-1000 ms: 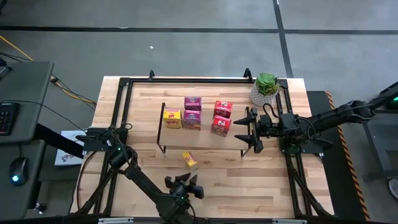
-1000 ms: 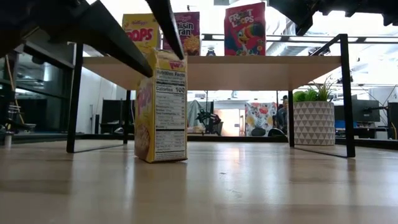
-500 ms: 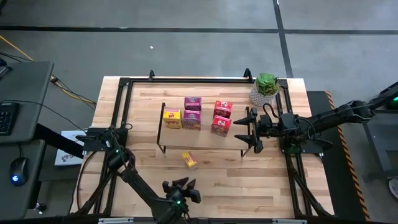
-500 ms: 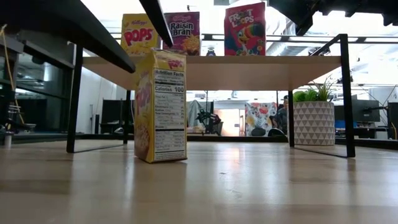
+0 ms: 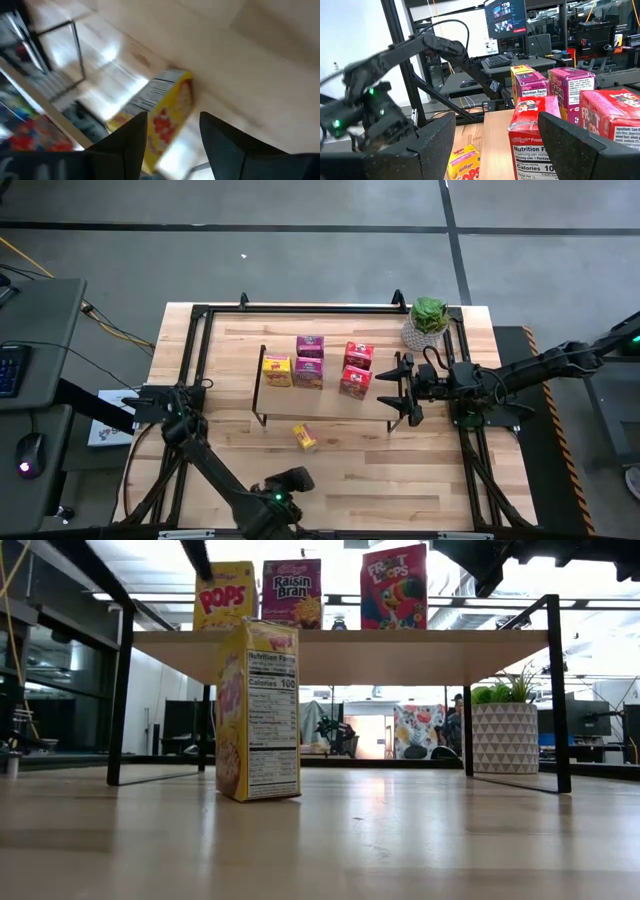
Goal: Stack cereal on shelf
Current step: Put the yellow cereal box on the shelf
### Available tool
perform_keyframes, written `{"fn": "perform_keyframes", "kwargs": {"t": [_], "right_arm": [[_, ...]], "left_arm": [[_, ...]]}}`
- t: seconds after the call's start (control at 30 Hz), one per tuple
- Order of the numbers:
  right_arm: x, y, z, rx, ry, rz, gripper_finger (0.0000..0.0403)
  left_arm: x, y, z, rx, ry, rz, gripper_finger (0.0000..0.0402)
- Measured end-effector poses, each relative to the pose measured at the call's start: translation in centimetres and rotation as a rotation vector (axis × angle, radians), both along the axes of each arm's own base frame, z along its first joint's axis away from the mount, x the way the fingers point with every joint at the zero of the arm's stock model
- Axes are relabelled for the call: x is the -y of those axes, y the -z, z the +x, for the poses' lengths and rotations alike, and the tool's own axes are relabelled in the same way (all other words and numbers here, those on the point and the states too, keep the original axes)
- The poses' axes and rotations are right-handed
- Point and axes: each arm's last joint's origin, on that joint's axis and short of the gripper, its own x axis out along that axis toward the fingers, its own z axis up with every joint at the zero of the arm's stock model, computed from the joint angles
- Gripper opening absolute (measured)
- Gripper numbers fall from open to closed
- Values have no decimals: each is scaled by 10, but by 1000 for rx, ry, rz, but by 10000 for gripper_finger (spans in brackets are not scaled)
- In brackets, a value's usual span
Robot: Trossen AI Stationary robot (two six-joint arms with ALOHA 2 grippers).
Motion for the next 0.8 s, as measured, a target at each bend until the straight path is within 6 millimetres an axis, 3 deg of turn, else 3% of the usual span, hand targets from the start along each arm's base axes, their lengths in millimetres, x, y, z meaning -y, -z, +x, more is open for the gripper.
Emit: {"fn": "perform_keyframes", "kwargs": {"t": [0.3,0.47,0.6,0.8], "right_arm": [[0,0,0,3,0,1,275],[0,0,0,4,-8,18,275],[-1,0,0,3,-42,22,275],[-1,0,0,4,-43,15,275]], "left_arm": [[-18,-89,-26,374,-453,-553,172],[-27,-125,-52,694,-444,-698,172],[-35,-117,-74,835,-378,-739,172],[-64,-59,-91,841,-379,-878,172]]}}
